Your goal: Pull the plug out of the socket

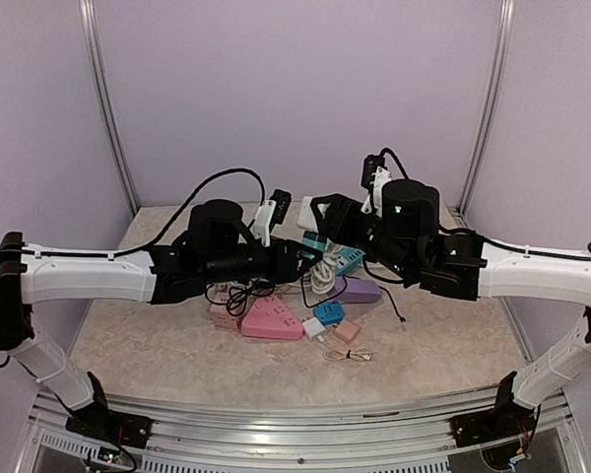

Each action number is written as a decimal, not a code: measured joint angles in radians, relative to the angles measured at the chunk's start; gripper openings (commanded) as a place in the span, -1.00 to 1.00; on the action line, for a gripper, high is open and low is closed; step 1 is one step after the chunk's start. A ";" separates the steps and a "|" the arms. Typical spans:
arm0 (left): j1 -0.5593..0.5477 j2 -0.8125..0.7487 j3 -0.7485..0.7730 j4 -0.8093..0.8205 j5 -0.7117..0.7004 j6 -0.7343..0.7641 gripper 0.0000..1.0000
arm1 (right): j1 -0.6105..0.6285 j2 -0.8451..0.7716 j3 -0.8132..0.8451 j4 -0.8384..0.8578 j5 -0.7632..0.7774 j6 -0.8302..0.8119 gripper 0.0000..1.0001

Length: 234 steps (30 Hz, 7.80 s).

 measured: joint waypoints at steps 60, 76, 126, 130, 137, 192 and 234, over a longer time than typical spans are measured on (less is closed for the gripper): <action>-0.021 -0.002 0.002 -0.011 -0.020 0.109 -1.00 | 0.022 0.001 0.076 -0.154 0.062 -0.090 -1.00; 0.011 -0.009 -0.021 0.003 0.052 0.107 -1.00 | 0.021 -0.002 0.032 -0.085 0.034 -0.117 -1.00; 0.039 -0.053 -0.087 0.057 0.111 0.129 -1.00 | 0.021 -0.014 0.017 -0.075 0.000 -0.060 -1.00; 0.035 -0.054 -0.088 0.058 0.099 0.134 -1.00 | 0.021 -0.014 0.017 -0.075 0.000 -0.057 -1.00; 0.000 -0.056 -0.088 0.049 0.005 0.164 -1.00 | 0.021 -0.014 0.017 -0.080 0.006 -0.056 -1.00; 0.025 -0.077 -0.131 0.085 0.067 0.138 -1.00 | 0.021 -0.014 0.011 -0.089 -0.005 -0.011 -1.00; -0.076 -0.080 -0.134 0.074 -0.174 0.171 -1.00 | 0.021 -0.044 -0.085 0.018 0.014 0.042 -1.00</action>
